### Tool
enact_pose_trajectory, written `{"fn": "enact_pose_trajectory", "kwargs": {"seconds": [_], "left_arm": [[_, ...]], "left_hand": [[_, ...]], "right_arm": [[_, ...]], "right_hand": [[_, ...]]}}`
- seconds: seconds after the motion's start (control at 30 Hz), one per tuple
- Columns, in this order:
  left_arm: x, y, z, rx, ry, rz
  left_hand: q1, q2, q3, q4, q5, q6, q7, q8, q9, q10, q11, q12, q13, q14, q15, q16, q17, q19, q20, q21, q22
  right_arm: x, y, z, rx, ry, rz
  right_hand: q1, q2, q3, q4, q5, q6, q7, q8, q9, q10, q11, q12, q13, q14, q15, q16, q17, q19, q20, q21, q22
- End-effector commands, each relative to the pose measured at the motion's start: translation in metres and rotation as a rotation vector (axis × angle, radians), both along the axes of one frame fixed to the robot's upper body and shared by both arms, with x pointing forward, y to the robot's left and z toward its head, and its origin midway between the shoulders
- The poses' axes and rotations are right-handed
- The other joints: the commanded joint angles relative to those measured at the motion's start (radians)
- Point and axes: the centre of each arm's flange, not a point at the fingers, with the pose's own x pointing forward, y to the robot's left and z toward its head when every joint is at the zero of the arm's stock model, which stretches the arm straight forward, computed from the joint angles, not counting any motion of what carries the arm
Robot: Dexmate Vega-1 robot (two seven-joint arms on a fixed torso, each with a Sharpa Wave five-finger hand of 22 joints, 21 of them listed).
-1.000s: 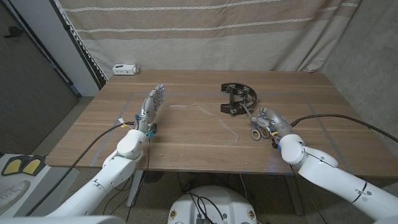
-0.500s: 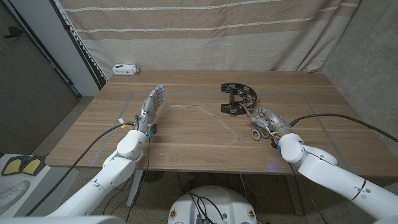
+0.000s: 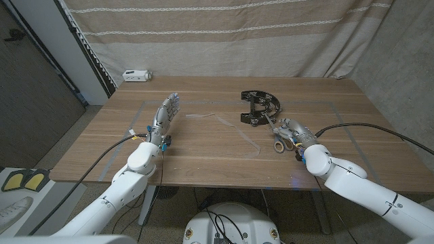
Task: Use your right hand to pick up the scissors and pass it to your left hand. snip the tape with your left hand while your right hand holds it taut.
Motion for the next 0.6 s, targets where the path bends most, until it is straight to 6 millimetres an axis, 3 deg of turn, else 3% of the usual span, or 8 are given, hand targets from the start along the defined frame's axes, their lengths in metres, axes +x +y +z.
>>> {"fn": "enact_pose_trajectory", "kwargs": {"seconds": [0.03,0.3,0.6], "left_arm": [[0.0005,0.0005,-0.0016,-0.003,0.003,0.000],[0.0003,0.0008,-0.0012,-0.003,0.004,-0.001],[0.0012,0.0009,-0.0007,-0.003,0.002,0.000]], "left_hand": [[0.011,-0.001,-0.003,0.002,0.008,0.002,0.000,-0.002,0.003,0.000,0.000,-0.002,0.003,-0.006,-0.134,-0.003,0.006,0.004,-0.066,0.002,0.003],[0.011,0.000,-0.003,0.002,0.008,0.003,0.001,-0.002,0.003,0.000,0.000,-0.002,0.003,-0.006,-0.134,-0.003,0.006,0.003,-0.064,0.002,0.003],[0.011,0.000,-0.005,0.003,0.008,0.006,0.001,-0.001,0.003,0.001,0.000,-0.002,0.003,-0.007,-0.132,-0.003,0.006,0.002,-0.063,0.002,0.003]], "right_arm": [[0.0034,0.0006,-0.0024,0.001,0.015,0.001],[0.0042,0.0004,-0.0030,0.002,0.012,0.000],[0.0043,0.0011,-0.0031,-0.013,0.020,0.005]], "right_hand": [[0.015,-0.001,0.007,-0.002,-0.006,0.016,-0.001,0.010,0.004,0.031,-0.003,0.011,-0.001,0.025,-0.147,0.015,0.005,0.016,-0.035,0.009,0.004],[0.041,0.001,0.015,-0.006,-0.016,0.061,-0.013,0.026,0.006,0.087,-0.015,0.026,-0.012,0.090,-0.153,0.052,0.011,0.041,-0.052,0.026,0.008],[0.045,-0.007,0.012,-0.004,-0.023,0.083,-0.019,0.033,0.007,0.096,-0.015,0.026,-0.018,0.120,-0.151,0.070,0.015,0.053,-0.060,0.036,0.010]]}}
